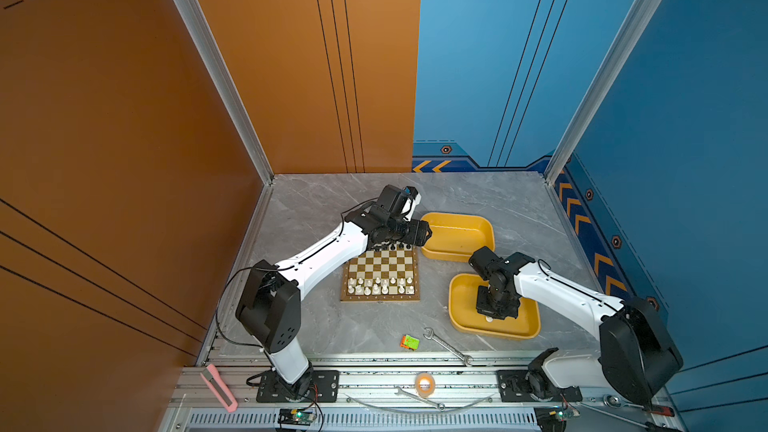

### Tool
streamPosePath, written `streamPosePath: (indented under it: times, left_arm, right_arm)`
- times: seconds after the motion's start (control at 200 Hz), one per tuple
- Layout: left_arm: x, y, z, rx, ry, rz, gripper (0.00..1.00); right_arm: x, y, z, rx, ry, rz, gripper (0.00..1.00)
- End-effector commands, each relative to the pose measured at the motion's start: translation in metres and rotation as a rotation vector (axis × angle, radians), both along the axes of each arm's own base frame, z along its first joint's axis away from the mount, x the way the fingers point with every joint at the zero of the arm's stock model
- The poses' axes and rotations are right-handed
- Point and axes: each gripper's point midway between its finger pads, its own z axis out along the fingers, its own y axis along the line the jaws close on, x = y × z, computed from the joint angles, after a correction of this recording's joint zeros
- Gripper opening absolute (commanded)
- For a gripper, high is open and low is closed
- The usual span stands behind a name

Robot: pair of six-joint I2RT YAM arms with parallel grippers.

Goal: Set up the chess pieces on the board
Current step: 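Close the right gripper on the white piece and lift it from the tray, then carry the white piece with the right gripper over the board's near corner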

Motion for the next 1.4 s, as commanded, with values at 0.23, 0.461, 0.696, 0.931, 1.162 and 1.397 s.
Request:
streamPosePath:
  times: [0.23, 0.461, 0.696, 0.931, 1.162, 1.397]
  left_arm:
    - [-0.005, 0.026, -0.005, 0.010, 0.020, 0.046, 0.79]
    - [-0.009, 0.067, -0.007, 0.015, 0.020, 0.140, 0.79]
    - [-0.023, 0.127, -0.006, 0.015, 0.011, 0.281, 0.79]
    - [-0.062, 0.190, -0.009, 0.019, 0.016, 0.416, 0.81]
    - [-0.097, 0.226, -0.008, 0.011, 0.016, 0.498, 0.82]
    - [-0.118, 0.239, -0.009, 0.013, -0.001, 0.532, 0.82]
  right_arm:
    - [0.030, 0.010, 0.037, 0.014, -0.032, 0.063, 0.00]
    - [0.054, 0.034, 0.059, 0.030, -0.055, 0.134, 0.00]
    - [0.082, 0.086, 0.078, 0.039, -0.070, 0.265, 0.00]
    - [0.095, 0.161, 0.083, 0.041, -0.064, 0.456, 0.00]
    - [0.093, 0.228, 0.079, 0.089, -0.050, 0.580, 0.00]
    - [0.077, 0.254, 0.065, 0.098, -0.013, 0.632, 0.00]
